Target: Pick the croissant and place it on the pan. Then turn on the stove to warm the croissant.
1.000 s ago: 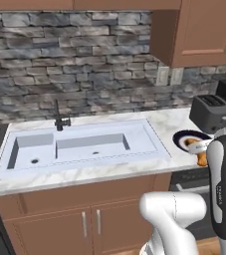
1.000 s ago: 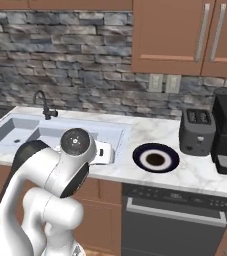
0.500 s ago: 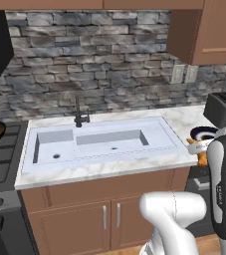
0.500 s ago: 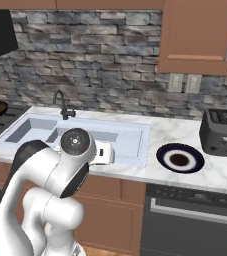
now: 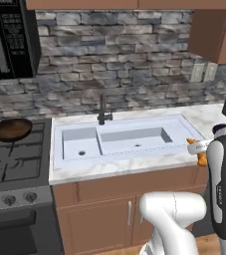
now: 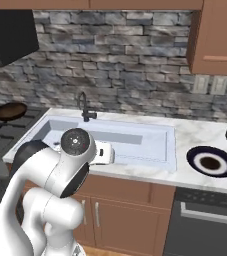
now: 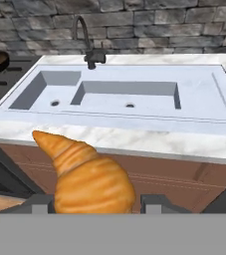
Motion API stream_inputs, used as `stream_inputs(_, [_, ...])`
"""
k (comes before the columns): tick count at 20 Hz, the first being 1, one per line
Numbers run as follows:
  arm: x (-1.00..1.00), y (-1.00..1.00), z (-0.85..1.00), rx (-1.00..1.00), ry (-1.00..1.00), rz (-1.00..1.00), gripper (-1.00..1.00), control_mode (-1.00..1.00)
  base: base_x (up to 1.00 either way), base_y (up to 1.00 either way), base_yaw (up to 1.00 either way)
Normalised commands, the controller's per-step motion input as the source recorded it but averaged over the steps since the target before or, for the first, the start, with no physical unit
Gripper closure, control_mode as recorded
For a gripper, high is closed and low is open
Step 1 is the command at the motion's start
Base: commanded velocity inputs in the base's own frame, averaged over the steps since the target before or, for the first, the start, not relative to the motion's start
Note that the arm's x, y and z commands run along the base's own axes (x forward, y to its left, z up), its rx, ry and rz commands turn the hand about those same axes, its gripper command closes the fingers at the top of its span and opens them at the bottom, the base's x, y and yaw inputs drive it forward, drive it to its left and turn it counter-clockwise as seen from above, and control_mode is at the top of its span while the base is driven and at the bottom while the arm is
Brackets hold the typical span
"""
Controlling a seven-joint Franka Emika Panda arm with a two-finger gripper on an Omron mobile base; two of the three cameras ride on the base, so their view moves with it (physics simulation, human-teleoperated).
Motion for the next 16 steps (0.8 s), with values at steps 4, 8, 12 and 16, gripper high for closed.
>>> stream_inputs(4, [0.00, 0.00, 0.00, 0.00, 0.00, 0.00, 1.00, 1.00, -0.29, 0.60, 0.00])
stream_inputs(8, [0.00, 0.00, 0.00, 0.00, 0.00, 0.00, 1.00, 1.00, -0.29, 0.58, 0.00])
stream_inputs(12, [0.00, 0.00, 0.00, 0.00, 0.00, 0.00, 1.00, 1.00, -0.34, 0.53, 0.00])
stream_inputs(16, [0.00, 0.00, 0.00, 0.00, 0.00, 0.00, 1.00, 1.00, -0.35, 0.51, 0.00])
